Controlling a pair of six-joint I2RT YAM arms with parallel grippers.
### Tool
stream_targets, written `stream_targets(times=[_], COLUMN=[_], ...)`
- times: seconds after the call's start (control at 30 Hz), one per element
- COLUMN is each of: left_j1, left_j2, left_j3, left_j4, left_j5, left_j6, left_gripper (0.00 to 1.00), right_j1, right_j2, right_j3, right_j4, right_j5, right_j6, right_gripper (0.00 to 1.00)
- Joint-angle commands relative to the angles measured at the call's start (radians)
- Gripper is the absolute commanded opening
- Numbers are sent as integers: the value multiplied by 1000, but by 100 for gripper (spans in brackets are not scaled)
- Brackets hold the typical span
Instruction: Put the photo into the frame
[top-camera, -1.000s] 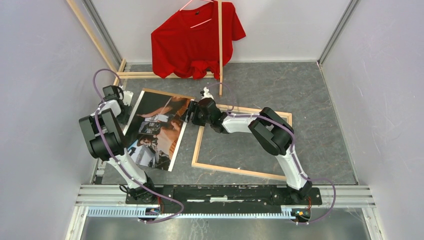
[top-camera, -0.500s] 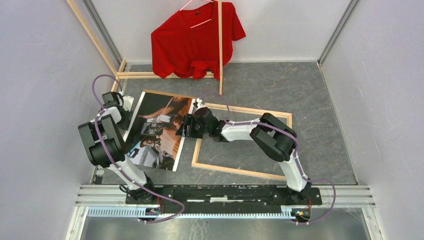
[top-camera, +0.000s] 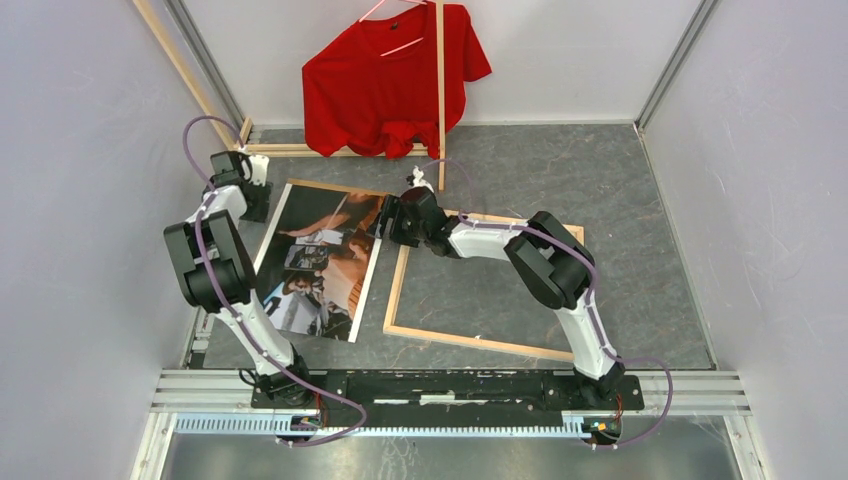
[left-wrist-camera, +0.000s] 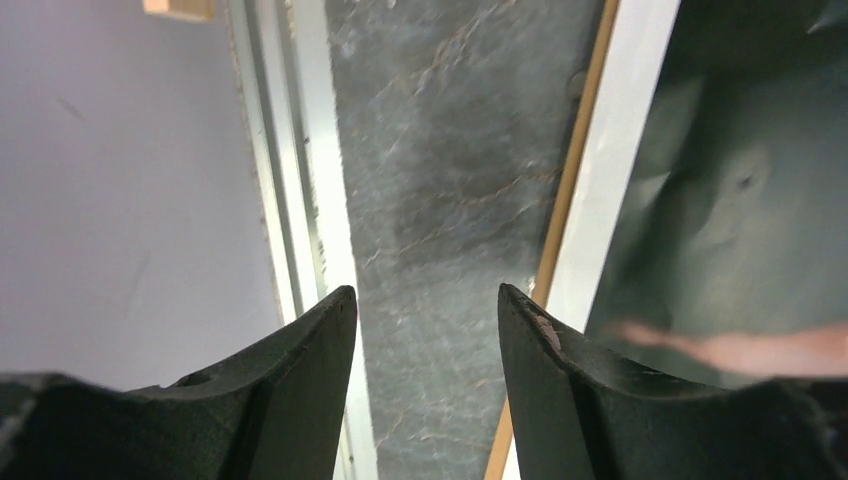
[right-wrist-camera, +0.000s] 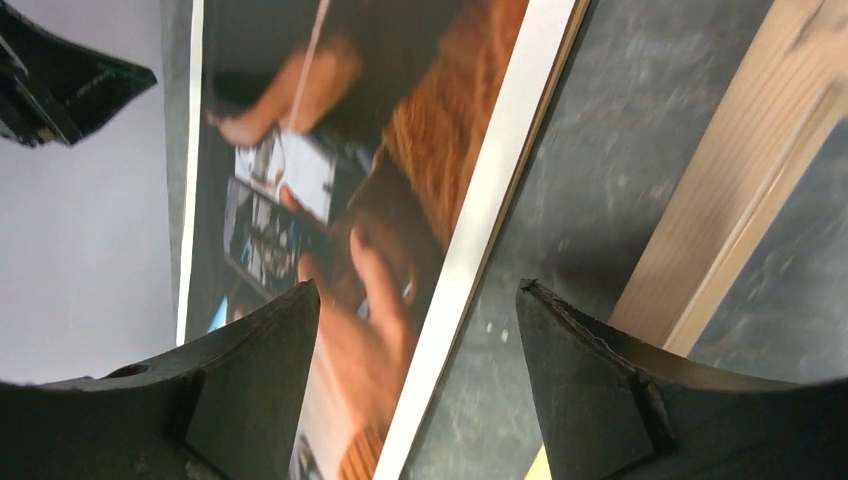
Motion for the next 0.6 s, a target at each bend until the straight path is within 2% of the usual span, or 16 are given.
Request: stream_targets(times=[0.0, 0.3, 0.57], left_j1=[-38, -106, -159], left_j2=[61, 151, 142], left_j3=[63, 94, 24], left_j4=[43, 42, 5], left_j5=[-34, -81, -42], left_j6=[-90, -95, -70], left_gripper=[61, 60, 59], right_j1=[-27, -57, -49], right_j2=[87, 196, 194], right_j3=[91, 247, 213], right_j4=[-93, -147, -94], right_j5=[81, 111, 79], right_j6=[-38, -37, -18], right_gripper=[79, 80, 80])
